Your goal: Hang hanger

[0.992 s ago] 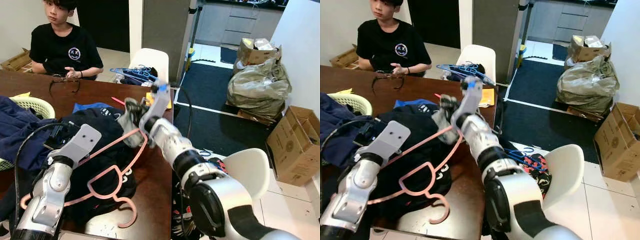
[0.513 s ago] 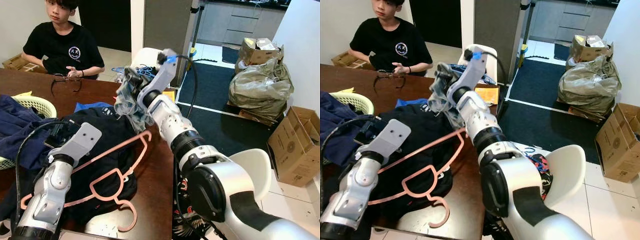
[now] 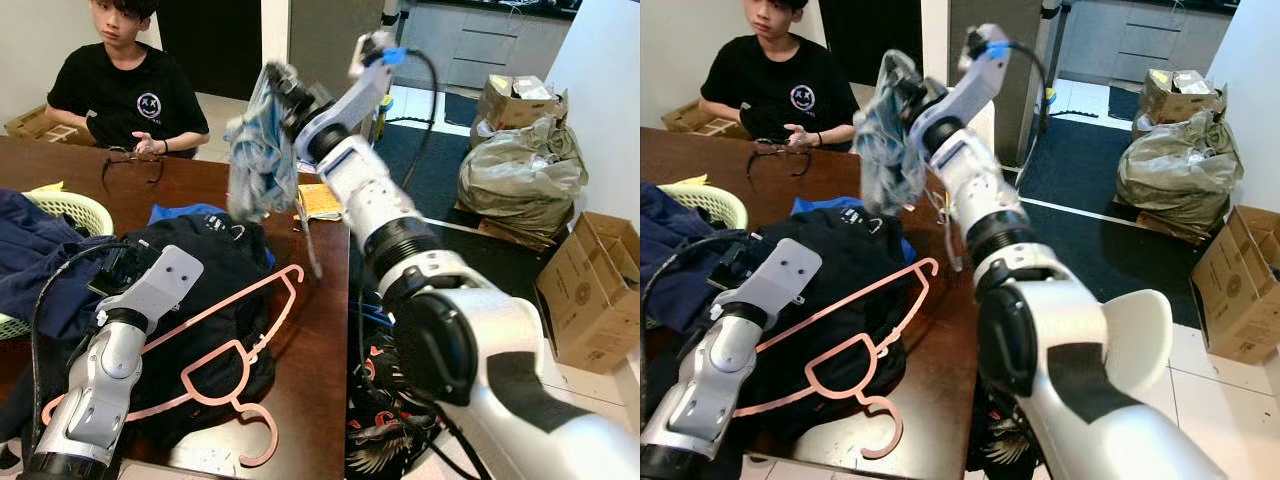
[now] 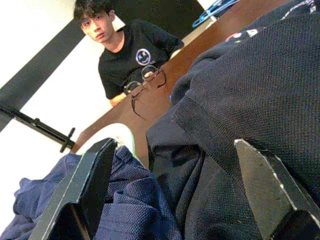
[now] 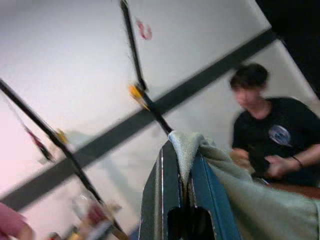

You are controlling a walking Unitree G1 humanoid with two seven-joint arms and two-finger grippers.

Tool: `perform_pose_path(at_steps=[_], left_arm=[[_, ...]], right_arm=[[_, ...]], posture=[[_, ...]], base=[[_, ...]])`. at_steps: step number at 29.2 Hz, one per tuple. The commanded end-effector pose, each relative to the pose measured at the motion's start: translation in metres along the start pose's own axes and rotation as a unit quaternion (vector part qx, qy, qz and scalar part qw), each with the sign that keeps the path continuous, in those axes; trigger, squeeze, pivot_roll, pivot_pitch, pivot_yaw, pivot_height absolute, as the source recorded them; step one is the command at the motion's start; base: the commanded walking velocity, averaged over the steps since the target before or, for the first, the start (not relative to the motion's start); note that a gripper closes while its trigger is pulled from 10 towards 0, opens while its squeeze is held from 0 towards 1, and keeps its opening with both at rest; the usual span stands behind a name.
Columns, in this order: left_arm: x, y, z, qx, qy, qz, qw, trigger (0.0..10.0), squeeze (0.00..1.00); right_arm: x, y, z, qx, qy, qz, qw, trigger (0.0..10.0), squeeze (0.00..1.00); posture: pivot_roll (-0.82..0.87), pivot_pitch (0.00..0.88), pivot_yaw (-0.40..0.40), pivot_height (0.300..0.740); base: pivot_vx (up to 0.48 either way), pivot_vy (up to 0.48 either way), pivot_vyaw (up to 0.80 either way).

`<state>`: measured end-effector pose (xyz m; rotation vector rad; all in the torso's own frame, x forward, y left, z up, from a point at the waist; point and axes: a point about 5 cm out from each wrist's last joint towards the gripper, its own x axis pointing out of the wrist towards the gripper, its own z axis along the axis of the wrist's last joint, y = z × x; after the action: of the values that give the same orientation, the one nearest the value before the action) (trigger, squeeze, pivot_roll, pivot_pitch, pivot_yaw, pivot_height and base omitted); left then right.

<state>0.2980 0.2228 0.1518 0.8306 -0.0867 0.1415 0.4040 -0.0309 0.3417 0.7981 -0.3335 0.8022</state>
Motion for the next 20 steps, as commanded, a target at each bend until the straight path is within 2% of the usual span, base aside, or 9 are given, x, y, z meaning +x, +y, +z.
perform_pose_path(at_steps=[1,7,8,9,10,12,13,17,20], left_arm=[[-0.001,-0.004,-0.003,0.006,0.005,-0.008,1.0,10.0,0.0],[0.0,-0.005,-0.003,0.006,0.004,-0.01,1.0,10.0,0.0],[0.0,-0.005,-0.003,0.007,0.004,-0.011,1.0,10.0,0.0],[0.001,-0.006,-0.003,0.007,0.005,-0.012,1.0,10.0,0.0],[0.001,-0.006,-0.003,0.007,0.005,-0.013,1.0,10.0,0.0],[0.001,-0.007,-0.004,0.007,0.005,-0.013,1.0,10.0,0.0],[0.001,-0.007,-0.004,0.006,0.006,-0.014,1.0,10.0,0.0],[0.001,-0.007,-0.004,0.007,0.006,-0.014,1.0,10.0,0.0],[0.001,-0.008,-0.004,0.007,0.006,-0.015,1.0,10.0,0.0]], right_arm=[[0.005,0.008,0.019,-0.002,-0.025,0.033,0.999,0.0,0.0],[0.003,0.007,0.032,-0.012,-0.034,0.041,0.998,0.0,0.0],[0.003,0.005,0.036,-0.002,-0.043,0.031,0.999,0.0,0.0],[0.003,0.001,0.047,0.047,-0.073,0.011,0.996,0.0,0.0],[0.003,0.001,0.051,0.058,-0.078,0.008,0.995,0.0,0.0],[0.004,0.003,0.047,0.032,-0.063,0.015,0.997,0.0,0.0],[0.005,0.006,0.049,0.06,-0.068,0.027,0.995,0.0,0.0],[0.006,0.01,0.058,0.093,-0.087,0.041,0.991,0.0,0.0],[0.008,0.013,0.06,0.074,-0.083,0.054,0.992,0.0,0.0]], posture=[[0.21,0.0,-0.075,0.74],[0.2,0.0,-0.069,0.74],[0.2,0.0,-0.069,0.74],[0.2,0.0,-0.065,0.74],[0.2,0.0,-0.065,0.74],[0.19,0.0,-0.064,0.74],[0.19,0.0,-0.064,0.74],[0.19,0.0,-0.063,0.74],[0.19,0.0,-0.06,0.74]], base=[[0.0,0.0,0.0],[0.0,0.0,0.0],[0.0,0.0,0.0],[0.0,0.0,0.0],[0.0,0.0,0.0],[0.0,0.0,0.0],[0.0,0.0,0.0],[0.0,0.0,0.0],[0.0,0.0,0.0]])
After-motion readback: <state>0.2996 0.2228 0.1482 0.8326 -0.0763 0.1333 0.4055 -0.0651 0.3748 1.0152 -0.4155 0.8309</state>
